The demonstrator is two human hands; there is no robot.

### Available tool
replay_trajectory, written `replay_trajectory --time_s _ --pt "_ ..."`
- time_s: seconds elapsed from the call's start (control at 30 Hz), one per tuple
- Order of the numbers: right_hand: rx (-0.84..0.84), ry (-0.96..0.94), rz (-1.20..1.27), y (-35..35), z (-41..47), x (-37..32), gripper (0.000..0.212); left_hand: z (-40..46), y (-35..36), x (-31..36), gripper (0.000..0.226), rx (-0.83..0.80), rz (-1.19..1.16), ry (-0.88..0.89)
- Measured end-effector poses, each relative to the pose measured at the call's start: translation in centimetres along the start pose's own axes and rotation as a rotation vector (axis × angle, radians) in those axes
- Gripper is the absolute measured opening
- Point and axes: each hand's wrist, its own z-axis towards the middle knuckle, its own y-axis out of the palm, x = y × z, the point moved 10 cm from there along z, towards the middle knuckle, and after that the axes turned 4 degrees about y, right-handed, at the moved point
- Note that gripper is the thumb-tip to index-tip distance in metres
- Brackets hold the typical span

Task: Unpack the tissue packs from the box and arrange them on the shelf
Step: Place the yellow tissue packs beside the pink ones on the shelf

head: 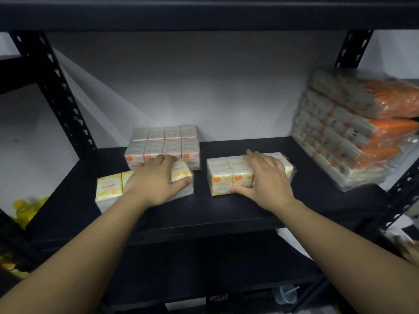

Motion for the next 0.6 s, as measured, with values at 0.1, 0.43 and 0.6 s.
replay_trajectory --time_s 0.1,0.43,0.6 --pt "-0.026 -0.016 -0.056 0.5 1.2 -0.2 0.101 -0.1 -0.2 0.0 0.077 0.01 0.005 0.003" --pt "-0.112 0.002 -0.042 4.5 8.7 0.9 0.095 0.1 0.1 -0.2 0.078 -0.002 0.004 -0.01" --pt "-0.164 0.003 -0.017 6.9 13.4 1.3 0.095 0.6 0.3 -0.6 0.076 -0.015 -0.018 -0.029"
